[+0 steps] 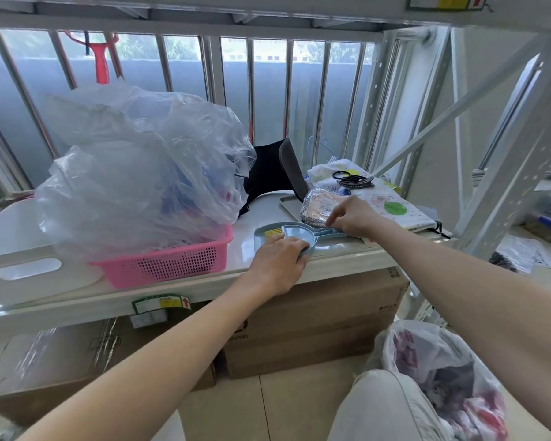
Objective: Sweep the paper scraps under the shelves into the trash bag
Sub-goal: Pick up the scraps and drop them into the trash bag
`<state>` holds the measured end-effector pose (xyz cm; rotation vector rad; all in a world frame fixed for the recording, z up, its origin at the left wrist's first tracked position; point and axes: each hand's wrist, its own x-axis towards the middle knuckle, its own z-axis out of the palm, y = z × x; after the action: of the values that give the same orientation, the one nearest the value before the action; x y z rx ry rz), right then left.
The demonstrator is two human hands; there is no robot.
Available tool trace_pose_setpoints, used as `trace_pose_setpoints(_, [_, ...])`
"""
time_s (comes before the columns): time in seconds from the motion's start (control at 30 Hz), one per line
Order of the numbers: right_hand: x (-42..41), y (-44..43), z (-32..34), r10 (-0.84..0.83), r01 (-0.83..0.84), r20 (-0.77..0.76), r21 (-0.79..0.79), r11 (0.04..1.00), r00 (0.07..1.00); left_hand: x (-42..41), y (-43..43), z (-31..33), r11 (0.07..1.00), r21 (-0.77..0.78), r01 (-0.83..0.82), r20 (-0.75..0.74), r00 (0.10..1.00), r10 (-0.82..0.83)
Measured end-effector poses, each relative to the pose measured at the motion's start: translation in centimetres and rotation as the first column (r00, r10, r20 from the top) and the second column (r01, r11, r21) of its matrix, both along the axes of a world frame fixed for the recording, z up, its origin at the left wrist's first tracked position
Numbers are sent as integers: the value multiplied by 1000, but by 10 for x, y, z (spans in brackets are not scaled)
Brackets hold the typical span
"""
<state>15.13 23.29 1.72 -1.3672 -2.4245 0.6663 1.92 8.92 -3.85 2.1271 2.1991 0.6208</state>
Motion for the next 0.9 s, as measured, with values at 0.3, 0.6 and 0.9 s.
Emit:
trace_pose_setpoints(0.3, [-7,-1,-8,-36,35,19,20,999,999,-3,1,-2,1000,14,-19,-19,1000,19])
trace_pose_setpoints(0.6, [-14,-13,-2,-88,84,91,44,995,992,-5,0,-2,999,13,-32,-42,999,32])
trace_pose_setpoints(0.9, [-10,-23,-4,-83,74,50,163,984,995,-3,5,9,996,-59,-71,-82,994,66])
